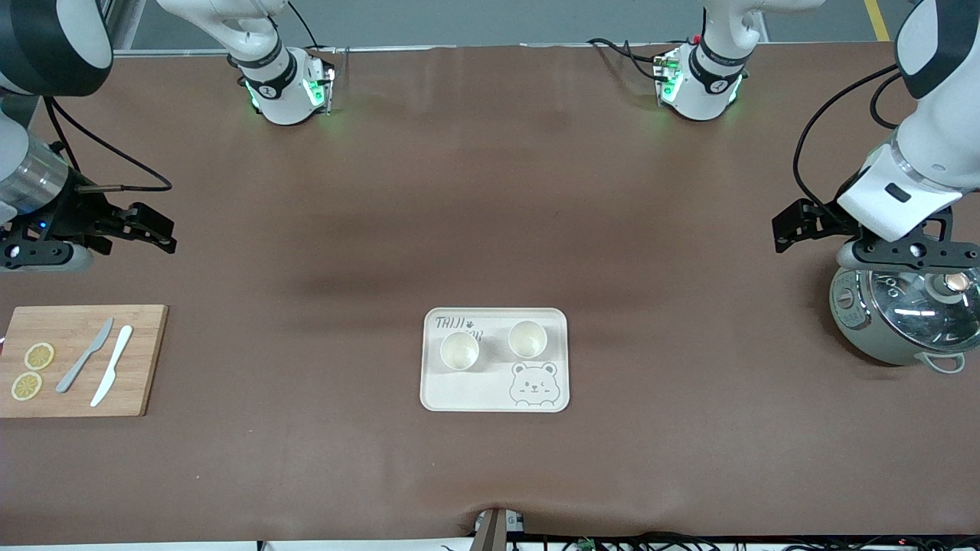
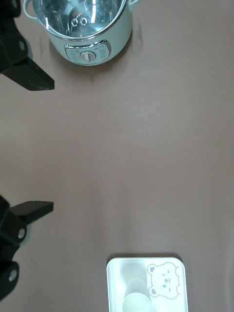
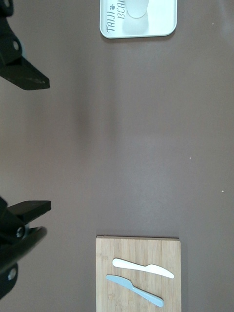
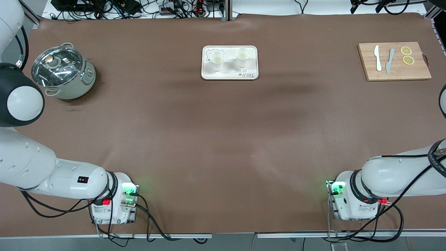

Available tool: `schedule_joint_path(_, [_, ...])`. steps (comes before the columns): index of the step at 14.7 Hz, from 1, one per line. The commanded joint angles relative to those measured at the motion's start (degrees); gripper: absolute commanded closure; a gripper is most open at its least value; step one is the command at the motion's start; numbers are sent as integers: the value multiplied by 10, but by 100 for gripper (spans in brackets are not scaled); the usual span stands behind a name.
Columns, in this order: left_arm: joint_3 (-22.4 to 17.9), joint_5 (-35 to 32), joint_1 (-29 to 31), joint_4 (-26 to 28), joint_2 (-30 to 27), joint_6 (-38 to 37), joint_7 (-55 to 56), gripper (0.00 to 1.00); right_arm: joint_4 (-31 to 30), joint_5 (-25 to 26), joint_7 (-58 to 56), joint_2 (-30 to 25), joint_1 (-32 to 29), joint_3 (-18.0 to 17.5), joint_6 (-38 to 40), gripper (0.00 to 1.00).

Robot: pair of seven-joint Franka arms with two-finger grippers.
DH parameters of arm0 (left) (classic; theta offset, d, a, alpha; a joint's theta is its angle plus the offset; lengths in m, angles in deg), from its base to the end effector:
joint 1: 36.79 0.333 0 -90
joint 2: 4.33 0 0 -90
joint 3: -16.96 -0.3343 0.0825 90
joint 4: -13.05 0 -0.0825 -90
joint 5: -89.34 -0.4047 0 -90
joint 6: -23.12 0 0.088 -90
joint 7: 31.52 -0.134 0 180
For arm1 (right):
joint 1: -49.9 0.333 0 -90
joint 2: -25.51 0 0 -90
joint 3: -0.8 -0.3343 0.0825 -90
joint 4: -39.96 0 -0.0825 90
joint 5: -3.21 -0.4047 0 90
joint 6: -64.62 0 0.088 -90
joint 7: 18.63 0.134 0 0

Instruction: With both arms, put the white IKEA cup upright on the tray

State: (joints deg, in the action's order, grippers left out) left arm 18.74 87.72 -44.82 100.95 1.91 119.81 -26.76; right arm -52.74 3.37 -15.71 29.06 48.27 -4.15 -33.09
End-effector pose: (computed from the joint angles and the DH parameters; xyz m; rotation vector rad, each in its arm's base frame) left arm 0.6135 -0.1016 0.5795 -3.1186 0.1413 -0.0739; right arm 0.6047 0.0334 0.5679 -3.1374 -0.0111 -0.0401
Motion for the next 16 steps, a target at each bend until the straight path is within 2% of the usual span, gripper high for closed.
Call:
schedule_joint_path(1, [2,-12,-1,-4,-3,-5,7,0,10,7,0,0,1,-1,2,0])
schedule_joint_path(16, [2,-13,2,-4,-3,-5,9,0,17,4,0,0,-3,-1,38,0])
